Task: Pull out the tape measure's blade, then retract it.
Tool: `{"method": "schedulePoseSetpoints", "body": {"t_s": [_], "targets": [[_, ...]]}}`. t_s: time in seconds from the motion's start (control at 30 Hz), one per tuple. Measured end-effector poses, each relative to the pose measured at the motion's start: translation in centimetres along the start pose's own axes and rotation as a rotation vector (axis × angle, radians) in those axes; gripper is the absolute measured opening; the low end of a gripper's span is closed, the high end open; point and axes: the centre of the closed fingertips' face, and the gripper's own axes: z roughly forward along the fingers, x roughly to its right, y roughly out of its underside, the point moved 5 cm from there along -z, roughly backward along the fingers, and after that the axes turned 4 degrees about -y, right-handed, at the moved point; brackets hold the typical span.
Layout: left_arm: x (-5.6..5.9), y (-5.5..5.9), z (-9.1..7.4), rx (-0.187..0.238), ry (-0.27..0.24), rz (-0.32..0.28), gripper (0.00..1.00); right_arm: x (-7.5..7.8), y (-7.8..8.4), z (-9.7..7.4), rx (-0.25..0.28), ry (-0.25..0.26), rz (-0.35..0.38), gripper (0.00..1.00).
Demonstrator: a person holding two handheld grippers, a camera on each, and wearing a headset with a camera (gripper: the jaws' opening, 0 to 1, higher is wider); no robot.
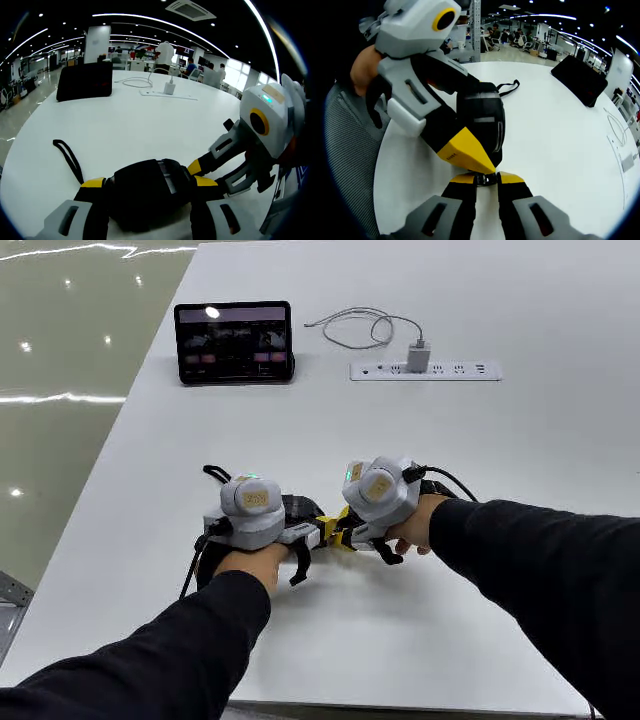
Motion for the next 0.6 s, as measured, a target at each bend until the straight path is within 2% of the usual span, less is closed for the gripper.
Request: {"method": "schedulePoseSetpoints", "body": {"t_s": [0.6], "targets": [[-0.03, -0.02, 0.07, 0.003, 0.003, 0.0, 0.63, -0.01, -0.03, 0.1, 0.012, -0.003, 0.013, 0.12]]}}
